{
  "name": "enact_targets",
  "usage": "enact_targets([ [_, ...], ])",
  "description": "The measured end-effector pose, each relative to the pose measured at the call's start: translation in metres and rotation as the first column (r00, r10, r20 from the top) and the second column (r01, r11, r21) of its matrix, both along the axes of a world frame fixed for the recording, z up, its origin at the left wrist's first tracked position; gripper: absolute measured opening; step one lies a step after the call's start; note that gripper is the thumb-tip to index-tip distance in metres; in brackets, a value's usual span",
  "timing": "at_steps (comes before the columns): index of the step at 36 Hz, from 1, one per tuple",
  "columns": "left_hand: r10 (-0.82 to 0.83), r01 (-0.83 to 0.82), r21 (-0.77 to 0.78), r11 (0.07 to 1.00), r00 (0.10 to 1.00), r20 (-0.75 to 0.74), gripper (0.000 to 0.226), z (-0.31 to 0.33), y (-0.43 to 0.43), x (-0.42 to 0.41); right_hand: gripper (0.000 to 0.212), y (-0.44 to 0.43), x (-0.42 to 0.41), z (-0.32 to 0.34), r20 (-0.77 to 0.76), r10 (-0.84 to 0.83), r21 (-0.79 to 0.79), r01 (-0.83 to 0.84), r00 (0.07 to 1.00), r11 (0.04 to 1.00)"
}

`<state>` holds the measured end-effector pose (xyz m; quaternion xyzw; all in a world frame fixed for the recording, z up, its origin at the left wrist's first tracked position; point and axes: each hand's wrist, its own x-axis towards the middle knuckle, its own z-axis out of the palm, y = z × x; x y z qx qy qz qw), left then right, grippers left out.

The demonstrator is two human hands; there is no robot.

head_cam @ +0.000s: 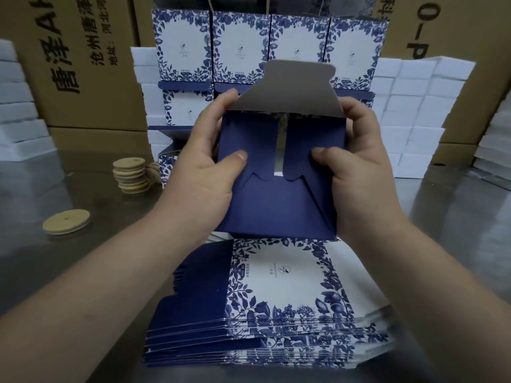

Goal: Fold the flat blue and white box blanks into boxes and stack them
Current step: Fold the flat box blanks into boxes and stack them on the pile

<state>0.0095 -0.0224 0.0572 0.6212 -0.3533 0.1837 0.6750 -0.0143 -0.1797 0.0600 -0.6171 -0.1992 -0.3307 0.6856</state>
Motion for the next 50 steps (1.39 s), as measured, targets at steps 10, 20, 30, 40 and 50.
enact_targets([
  [10, 0.018, -0.02, -0.043, 0.999, 0.998, -0.053, 0.032, -0.003, 0.001, 0.002, 0.039, 0.002, -0.005, 0.001, -0.057, 0.035, 0.099, -0.029, 0.998, 0.995],
  [20, 0.16, -0.161, 0.082, 0.984, 0.987, 0.019, 0.027, -0.004, 0.0, -0.003, 0.073, 0.003, -0.002, -0.003, -0.064, -0.132, -0.179, 0.118, 0.989, 0.977],
  [30, 0.249, -0.232, 0.217, 0.948, 0.967, -0.058, 0.093, -0.003, 0.0, -0.006, 0.059, 0.003, -0.001, -0.001, -0.201, -0.26, -0.221, 0.215, 0.944, 0.951],
  [40, 0.334, -0.312, 0.293, 0.904, 0.942, -0.025, 0.069, -0.004, -0.002, -0.006, 0.046, 0.003, -0.003, -0.002, -0.165, -0.264, -0.221, 0.226, 0.95, 0.949],
  [50, 0.433, -0.42, 0.284, 0.862, 0.901, 0.015, 0.064, -0.006, -0.003, -0.008, 0.04, 0.006, -0.004, -0.004, -0.083, -0.278, -0.246, 0.251, 0.957, 0.936],
])
